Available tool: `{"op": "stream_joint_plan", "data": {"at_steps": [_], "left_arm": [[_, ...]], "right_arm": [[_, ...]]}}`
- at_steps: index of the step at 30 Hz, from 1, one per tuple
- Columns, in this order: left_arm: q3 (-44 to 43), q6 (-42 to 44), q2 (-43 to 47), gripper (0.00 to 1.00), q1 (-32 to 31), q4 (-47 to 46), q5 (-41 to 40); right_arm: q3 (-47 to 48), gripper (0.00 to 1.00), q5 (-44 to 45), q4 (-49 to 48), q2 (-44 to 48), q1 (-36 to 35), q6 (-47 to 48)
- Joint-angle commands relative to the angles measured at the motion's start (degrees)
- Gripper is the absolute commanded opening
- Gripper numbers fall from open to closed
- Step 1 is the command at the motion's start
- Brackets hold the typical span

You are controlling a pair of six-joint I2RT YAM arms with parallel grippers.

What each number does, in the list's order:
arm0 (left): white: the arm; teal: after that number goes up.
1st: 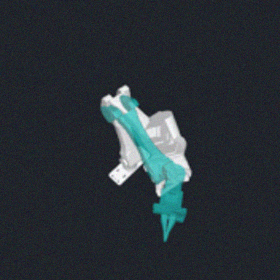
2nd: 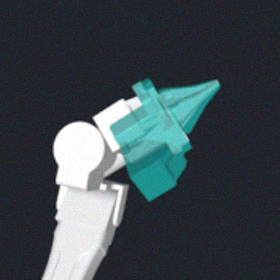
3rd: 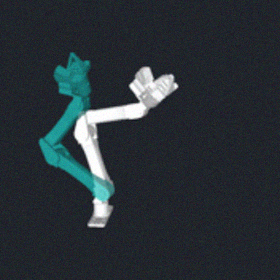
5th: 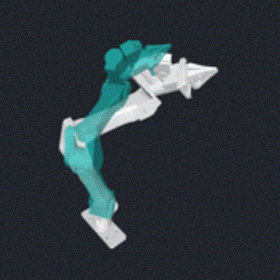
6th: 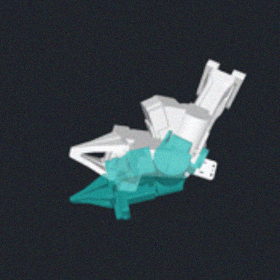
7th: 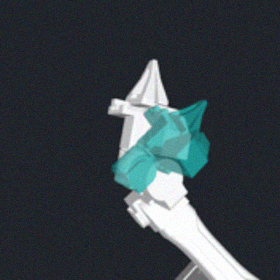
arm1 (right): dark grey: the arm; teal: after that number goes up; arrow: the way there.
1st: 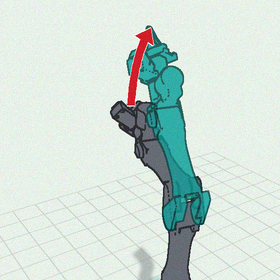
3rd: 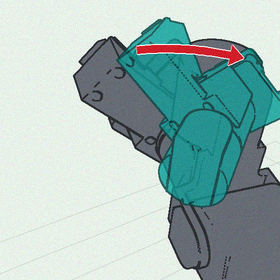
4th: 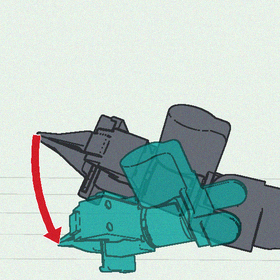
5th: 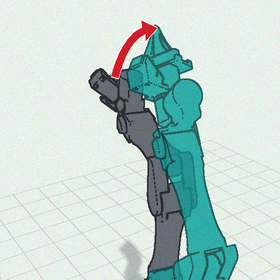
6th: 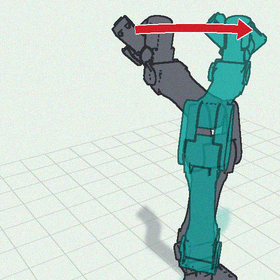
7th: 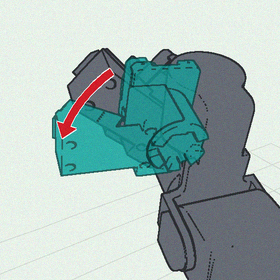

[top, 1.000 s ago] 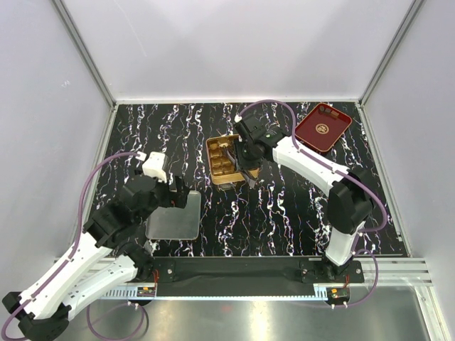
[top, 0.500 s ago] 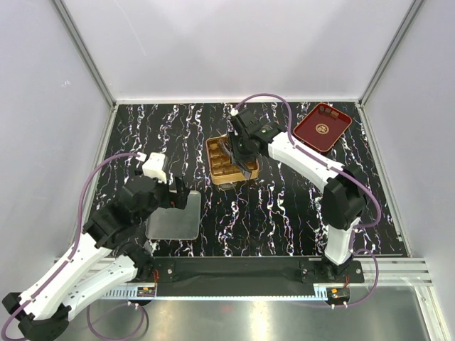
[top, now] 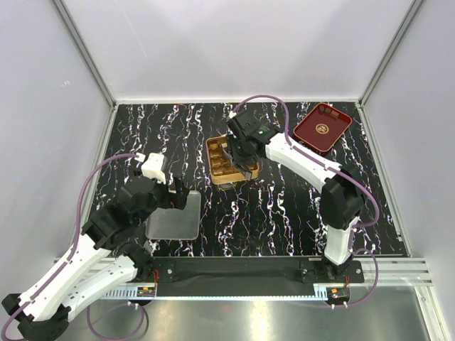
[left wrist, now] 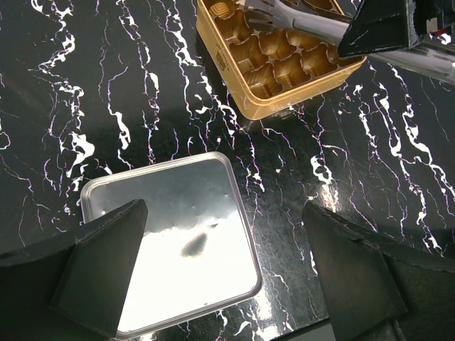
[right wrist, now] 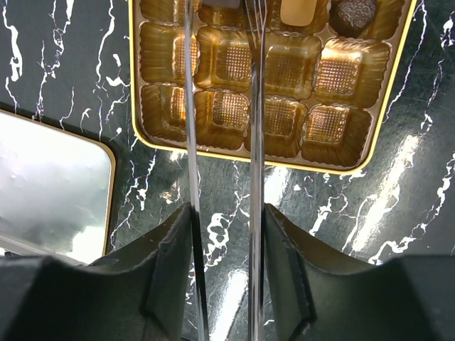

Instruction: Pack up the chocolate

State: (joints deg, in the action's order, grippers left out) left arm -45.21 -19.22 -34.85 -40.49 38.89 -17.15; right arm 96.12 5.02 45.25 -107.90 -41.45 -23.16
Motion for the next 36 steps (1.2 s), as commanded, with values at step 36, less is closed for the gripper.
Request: {"op": "stream_joint_plan", "data": {"at_steps": [36], "left_arm": [[1.1,1.4,1.8,0.99,-0.5,-2.7,3.3]], "right_arm": [[14.6,0.47,15.9,-9.0,-10.4,39.3,13.3]]}}
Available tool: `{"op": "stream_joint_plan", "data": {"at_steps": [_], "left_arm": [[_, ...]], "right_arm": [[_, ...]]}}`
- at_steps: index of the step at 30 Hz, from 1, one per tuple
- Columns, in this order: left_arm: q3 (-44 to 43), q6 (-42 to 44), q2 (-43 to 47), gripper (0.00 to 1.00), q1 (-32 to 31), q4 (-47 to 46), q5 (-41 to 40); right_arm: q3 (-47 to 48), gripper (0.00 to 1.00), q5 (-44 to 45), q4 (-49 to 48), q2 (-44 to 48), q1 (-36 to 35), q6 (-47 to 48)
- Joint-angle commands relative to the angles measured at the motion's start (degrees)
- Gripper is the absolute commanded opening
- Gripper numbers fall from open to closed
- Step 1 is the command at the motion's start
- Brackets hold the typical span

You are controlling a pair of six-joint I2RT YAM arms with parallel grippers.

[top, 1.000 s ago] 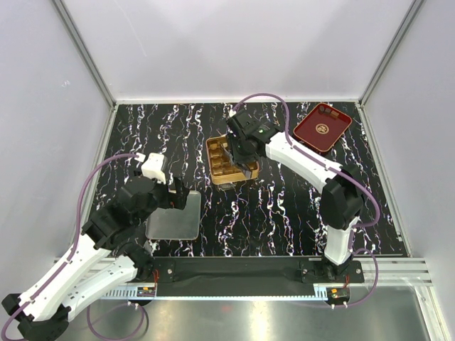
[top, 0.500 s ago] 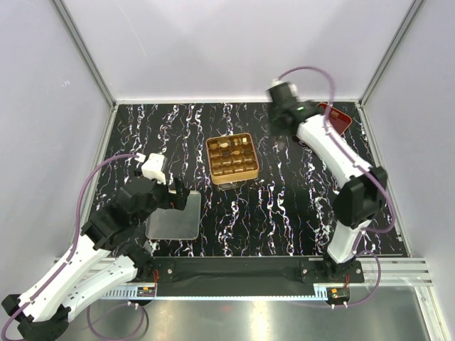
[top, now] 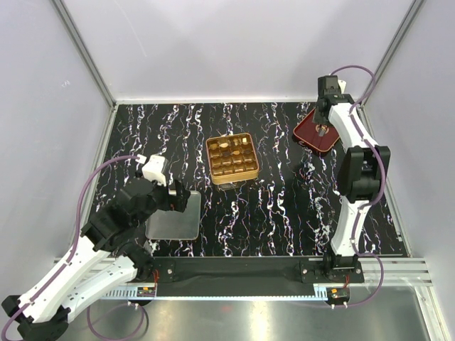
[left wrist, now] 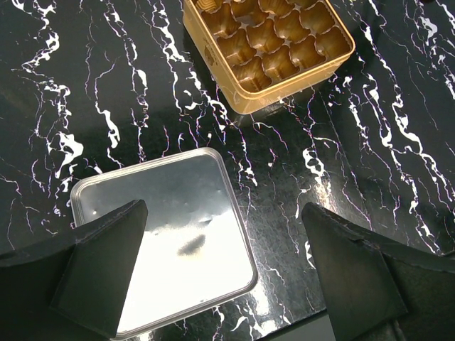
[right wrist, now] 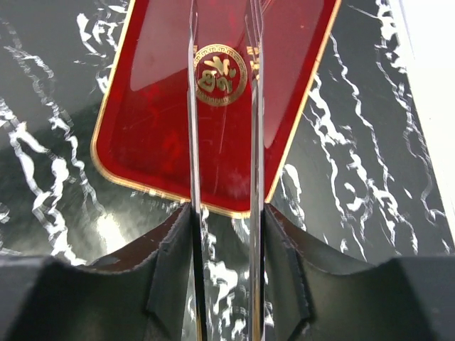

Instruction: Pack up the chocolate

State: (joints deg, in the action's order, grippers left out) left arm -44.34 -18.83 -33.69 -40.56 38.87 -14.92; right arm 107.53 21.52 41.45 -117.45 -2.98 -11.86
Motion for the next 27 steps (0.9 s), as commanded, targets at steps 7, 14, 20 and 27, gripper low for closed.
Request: {"op": "stream_joint_plan", "data": {"at_steps": [7,14,20,27], "left_arm": [[0.2,0.9,0.6,0.99,-0.7,-2.7,0.9],[0.3,0.9,-0.1,0.99,-0.8,-2.7,1.0],[0.2,0.9,-0.1,0.99,-0.8,-2.6,1.0],[0.2,0.9,0.0,0.99,-0.8,-2.7,1.0]], "right_arm": [[4.8,0.45,-5.1,-11.1,-5.7,2.1,7.3],[5.9,0.45,-9.9,-14.1,-7.5,2.7,11.5],[8.7,0.44,-9.6,-13.3,-10.3,2.6,13.4],[9.6,0.43,-9.3,-13.0,-11.2,4.3,15.3]]}}
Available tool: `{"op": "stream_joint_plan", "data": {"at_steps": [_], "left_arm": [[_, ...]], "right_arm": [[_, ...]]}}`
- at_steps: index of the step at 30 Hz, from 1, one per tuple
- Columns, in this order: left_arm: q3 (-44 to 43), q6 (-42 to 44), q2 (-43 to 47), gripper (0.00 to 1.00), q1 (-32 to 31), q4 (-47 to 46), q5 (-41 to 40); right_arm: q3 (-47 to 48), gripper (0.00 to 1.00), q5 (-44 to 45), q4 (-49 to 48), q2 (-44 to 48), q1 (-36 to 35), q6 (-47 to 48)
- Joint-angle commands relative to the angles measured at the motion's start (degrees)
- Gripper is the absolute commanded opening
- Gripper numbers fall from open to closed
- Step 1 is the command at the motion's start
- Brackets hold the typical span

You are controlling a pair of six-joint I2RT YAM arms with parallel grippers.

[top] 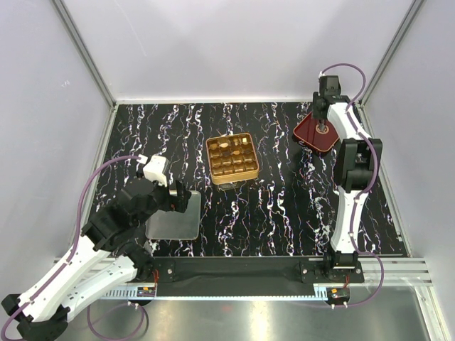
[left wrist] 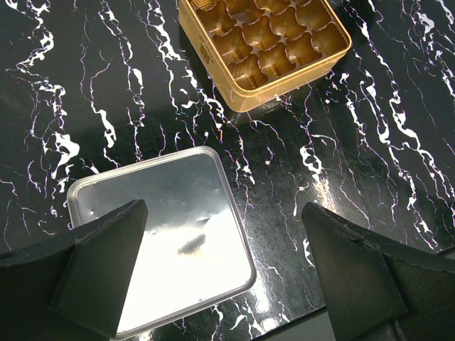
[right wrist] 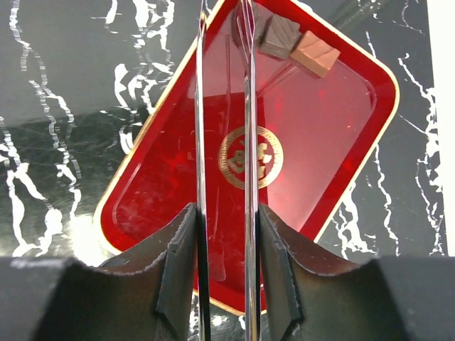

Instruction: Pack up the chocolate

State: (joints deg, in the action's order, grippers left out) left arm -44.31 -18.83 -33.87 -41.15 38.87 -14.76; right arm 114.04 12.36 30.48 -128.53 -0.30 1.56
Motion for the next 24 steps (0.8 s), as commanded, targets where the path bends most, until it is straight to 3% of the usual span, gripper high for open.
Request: {"op": "stream_joint_plan", "data": {"at_steps": [1,24], "left_arm": [[0.2,0.9,0.1,0.99,-0.3,-2.7,0.9],[0.3,0.9,0.0,0.99,-0.3,-2.7,0.9]], "right_arm": [[3.2,0.43,-0.2,-2.0,-0.3,1.6,2.0],[3.0,0.43,-1.5,-1.8,-2.4,1.7,2.6]]}}
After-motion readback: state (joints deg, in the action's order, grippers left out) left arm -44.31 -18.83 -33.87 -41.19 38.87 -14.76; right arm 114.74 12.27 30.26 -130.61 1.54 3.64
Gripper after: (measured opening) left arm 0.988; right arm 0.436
